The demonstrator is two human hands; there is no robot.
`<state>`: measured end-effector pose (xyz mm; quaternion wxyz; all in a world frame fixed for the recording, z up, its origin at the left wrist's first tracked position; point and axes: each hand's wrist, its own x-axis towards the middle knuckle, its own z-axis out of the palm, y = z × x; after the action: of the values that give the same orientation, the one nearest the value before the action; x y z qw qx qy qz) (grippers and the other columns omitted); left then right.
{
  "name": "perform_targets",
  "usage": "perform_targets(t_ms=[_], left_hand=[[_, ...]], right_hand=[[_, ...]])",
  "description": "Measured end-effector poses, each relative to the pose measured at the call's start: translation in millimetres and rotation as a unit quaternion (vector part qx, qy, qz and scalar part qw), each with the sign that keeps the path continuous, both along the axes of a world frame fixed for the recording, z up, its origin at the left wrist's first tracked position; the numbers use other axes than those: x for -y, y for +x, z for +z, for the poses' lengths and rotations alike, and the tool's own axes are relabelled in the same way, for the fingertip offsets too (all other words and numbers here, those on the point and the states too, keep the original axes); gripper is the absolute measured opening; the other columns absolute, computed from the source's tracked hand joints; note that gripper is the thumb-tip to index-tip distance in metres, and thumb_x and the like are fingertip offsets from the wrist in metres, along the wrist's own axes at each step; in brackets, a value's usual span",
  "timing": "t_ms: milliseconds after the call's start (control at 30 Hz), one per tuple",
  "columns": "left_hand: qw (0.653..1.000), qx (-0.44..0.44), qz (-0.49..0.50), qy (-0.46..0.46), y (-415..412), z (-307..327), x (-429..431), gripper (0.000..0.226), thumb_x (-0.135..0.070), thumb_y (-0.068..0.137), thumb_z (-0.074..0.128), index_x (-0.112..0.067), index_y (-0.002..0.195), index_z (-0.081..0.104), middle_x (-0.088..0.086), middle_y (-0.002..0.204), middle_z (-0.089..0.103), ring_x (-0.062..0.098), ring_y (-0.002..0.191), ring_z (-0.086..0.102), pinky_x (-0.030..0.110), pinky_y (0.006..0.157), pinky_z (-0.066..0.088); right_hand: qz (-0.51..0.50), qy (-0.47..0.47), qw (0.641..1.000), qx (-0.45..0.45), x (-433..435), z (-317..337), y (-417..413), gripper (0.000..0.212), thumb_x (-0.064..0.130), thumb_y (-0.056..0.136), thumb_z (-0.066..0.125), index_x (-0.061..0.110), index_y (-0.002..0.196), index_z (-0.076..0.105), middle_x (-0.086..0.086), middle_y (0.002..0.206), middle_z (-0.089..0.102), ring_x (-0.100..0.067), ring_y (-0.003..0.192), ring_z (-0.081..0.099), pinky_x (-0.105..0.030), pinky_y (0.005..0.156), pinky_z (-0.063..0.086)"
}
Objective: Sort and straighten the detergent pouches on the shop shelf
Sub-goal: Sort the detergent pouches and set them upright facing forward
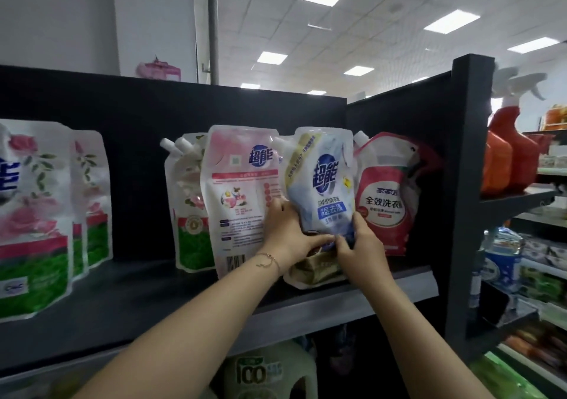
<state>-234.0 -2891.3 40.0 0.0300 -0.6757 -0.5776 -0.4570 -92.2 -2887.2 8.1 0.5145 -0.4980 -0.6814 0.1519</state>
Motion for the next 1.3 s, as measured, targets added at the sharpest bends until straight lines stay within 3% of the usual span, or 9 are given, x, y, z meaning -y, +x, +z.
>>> perform_targets(t_ms=[100, 233, 400, 533, 667, 900, 1000, 1100, 1300], left_hand=[[1.000, 0.022, -0.007, 0.016, -10.5, 7.8, 26.2, 0.085, -0.063, 0.046, 0.083, -0.015, 0.112, 0.059, 0.000, 0.111, 0.047, 0.014, 0.105, 0.045, 0.023, 0.093, 0.042], [0.981, 0.050, 0.083, 0.169, -44.7, 10.8, 60.3, 0.052, -0.040, 0.061, 0.086, -0.019, 0.096, 0.054, -0.004, 0.105, 0.041, 0.012, 0.099, 0.045, 0.024, 0.086, 0.043], [0.959, 0.185, 0.154, 0.153, -75.3, 5.8, 63.3, 0.067, -0.018, 0.070, 0.083, -0.012, 0.116, 0.035, 0.003, 0.120, 0.036, 0.014, 0.110, 0.040, 0.030, 0.090, 0.044], [0.948, 0.282, 0.102, 0.105, -68.4, 0.4, 59.4, 0.057, -0.010, 0.084, 0.069, -0.018, 0.122, 0.027, -0.004, 0.117, 0.040, 0.011, 0.095, 0.050, 0.016, 0.064, 0.043], [0.911, 0.393, 0.104, 0.074, -75.1, 8.3, 60.1, 0.050, -0.011, 0.080, 0.075, -0.016, 0.114, 0.040, 0.002, 0.109, 0.056, 0.016, 0.092, 0.057, 0.030, 0.075, 0.051], [0.921, 0.357, 0.133, 0.085, -106.8, 5.9, 85.0, 0.014, -0.013, 0.082, 0.073, -0.019, 0.076, 0.062, -0.005, 0.078, 0.065, 0.011, 0.074, 0.063, 0.021, 0.059, 0.047], [0.916, 0.341, 0.173, 0.118, -130.2, 3.4, 103.1, 0.011, -0.011, 0.082, 0.072, -0.004, 0.081, 0.063, -0.001, 0.076, 0.065, 0.016, 0.074, 0.063, 0.021, 0.058, 0.046], [0.904, 0.338, 0.216, 0.148, -152.2, 1.9, 125.8, 0.012, -0.011, 0.084, 0.069, -0.001, 0.086, 0.063, 0.000, 0.076, 0.064, 0.018, 0.074, 0.063, 0.020, 0.056, 0.045], [0.875, 0.323, 0.305, 0.191, -169.9, 0.3, 165.8, 0.014, -0.013, 0.085, 0.068, -0.013, 0.076, 0.058, -0.004, 0.073, 0.061, 0.020, 0.072, 0.062, 0.026, 0.058, 0.051]], right_hand=[[0.024, -0.001, 0.999, 0.031, 13.2, 1.4, -7.4, 0.091, 0.041, 0.076, 0.064, 0.017, 0.150, 0.017, -0.010, 0.142, 0.039, -0.030, 0.129, 0.042, -0.043, 0.102, 0.042], [0.020, -0.068, 0.986, 0.153, 41.8, -4.4, -22.5, 0.124, 0.056, 0.074, 0.071, 0.025, 0.148, -0.024, -0.020, 0.155, -0.020, -0.037, 0.145, -0.010, -0.050, 0.117, 0.012], [-0.037, -0.048, 0.987, 0.148, 38.5, -8.9, -37.8, 0.117, 0.037, 0.084, 0.070, 0.022, 0.147, -0.028, -0.024, 0.154, -0.020, -0.045, 0.143, -0.007, -0.052, 0.114, 0.015], [-0.035, -0.057, 0.987, 0.147, 26.3, -5.2, -39.6, 0.114, 0.032, 0.085, 0.070, 0.024, 0.148, -0.025, -0.023, 0.155, -0.019, -0.045, 0.143, -0.006, -0.053, 0.113, 0.017], [-0.030, -0.071, 0.987, 0.138, 10.5, -4.0, -40.2, 0.113, 0.032, 0.084, 0.071, 0.024, 0.149, -0.022, -0.022, 0.156, -0.018, -0.045, 0.143, -0.006, -0.054, 0.112, 0.019], [-0.100, -0.021, 0.985, 0.136, 28.3, -2.5, -56.4, 0.106, 0.013, 0.083, 0.068, 0.017, 0.151, -0.012, -0.019, 0.153, -0.027, -0.040, 0.143, -0.017, -0.057, 0.113, 0.011], [-0.081, 0.111, 0.974, 0.181, 54.4, -2.4, -80.3, 0.089, 0.013, 0.083, 0.064, 0.016, 0.151, 0.008, -0.018, 0.156, -0.010, -0.038, 0.143, -0.007, -0.055, 0.113, 0.015], [0.035, 0.195, 0.963, 0.182, 88.0, 5.3, -111.4, 0.055, 0.023, 0.085, 0.062, 0.014, 0.136, 0.044, -0.011, 0.142, 0.039, -0.033, 0.126, 0.040, -0.046, 0.100, 0.038], [0.340, 0.015, 0.926, 0.165, 131.6, 6.5, -185.5, 0.047, 0.039, 0.076, 0.071, 0.022, 0.116, 0.053, 0.000, 0.111, 0.060, -0.020, 0.097, 0.061, -0.040, 0.083, 0.054]])
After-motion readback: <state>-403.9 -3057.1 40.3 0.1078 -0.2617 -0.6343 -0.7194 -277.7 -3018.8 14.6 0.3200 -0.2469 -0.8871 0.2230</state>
